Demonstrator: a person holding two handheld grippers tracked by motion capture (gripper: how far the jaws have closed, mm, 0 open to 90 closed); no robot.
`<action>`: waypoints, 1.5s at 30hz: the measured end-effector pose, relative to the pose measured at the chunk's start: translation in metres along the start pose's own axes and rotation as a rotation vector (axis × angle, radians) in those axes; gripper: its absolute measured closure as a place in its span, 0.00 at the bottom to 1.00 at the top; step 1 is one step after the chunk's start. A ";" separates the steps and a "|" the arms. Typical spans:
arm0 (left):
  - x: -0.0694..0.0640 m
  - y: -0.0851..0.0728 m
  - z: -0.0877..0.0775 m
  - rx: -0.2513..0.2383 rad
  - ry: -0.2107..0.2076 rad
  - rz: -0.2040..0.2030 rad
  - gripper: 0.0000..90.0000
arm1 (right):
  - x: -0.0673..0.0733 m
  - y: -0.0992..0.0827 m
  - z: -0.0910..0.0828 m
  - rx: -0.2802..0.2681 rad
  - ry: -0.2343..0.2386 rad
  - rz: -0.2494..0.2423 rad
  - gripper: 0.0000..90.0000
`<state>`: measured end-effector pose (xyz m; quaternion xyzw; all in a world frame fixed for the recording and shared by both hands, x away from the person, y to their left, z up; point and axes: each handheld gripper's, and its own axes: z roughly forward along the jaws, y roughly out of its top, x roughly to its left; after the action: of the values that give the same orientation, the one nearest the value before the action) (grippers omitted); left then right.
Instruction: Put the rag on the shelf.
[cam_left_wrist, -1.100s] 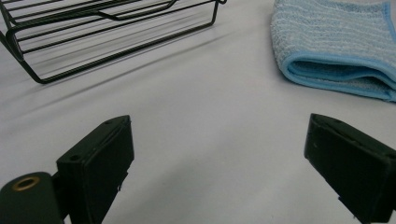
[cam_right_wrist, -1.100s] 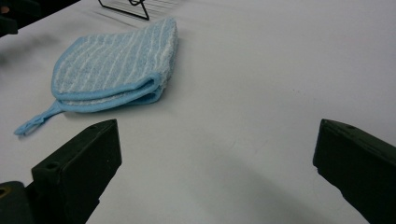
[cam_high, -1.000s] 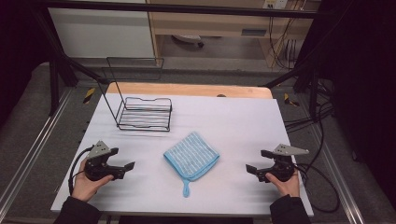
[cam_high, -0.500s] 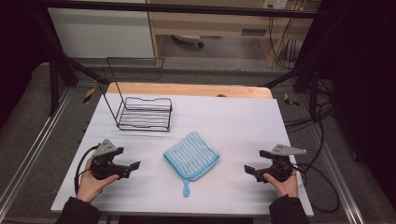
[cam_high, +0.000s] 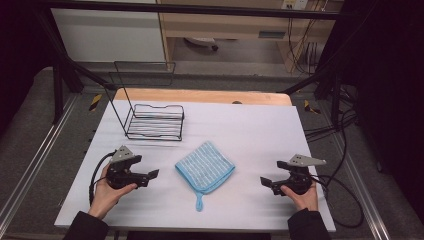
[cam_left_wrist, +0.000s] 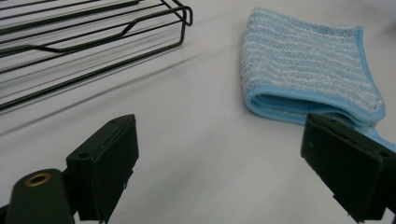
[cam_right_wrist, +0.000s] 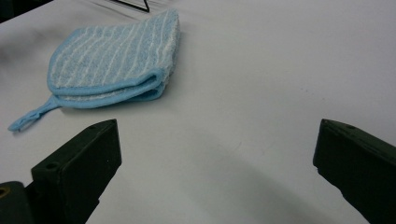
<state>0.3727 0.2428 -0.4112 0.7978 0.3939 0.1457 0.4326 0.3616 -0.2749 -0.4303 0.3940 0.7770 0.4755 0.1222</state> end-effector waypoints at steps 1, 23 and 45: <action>0.000 0.000 0.000 0.000 0.000 0.000 0.14 | 0.000 0.000 0.000 0.000 0.000 0.000 0.02; -0.020 0.033 0.064 0.088 -0.013 -0.060 0.44 | 0.000 0.000 0.000 0.000 -0.001 0.002 0.02; -0.030 0.023 0.094 0.183 -0.059 -0.026 0.76 | 0.000 0.000 0.002 0.011 0.003 -0.004 0.02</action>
<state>0.4185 0.1588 -0.4438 0.8327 0.4031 0.0798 0.3712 0.3622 -0.2735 -0.4311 0.3923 0.7806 0.4717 0.1197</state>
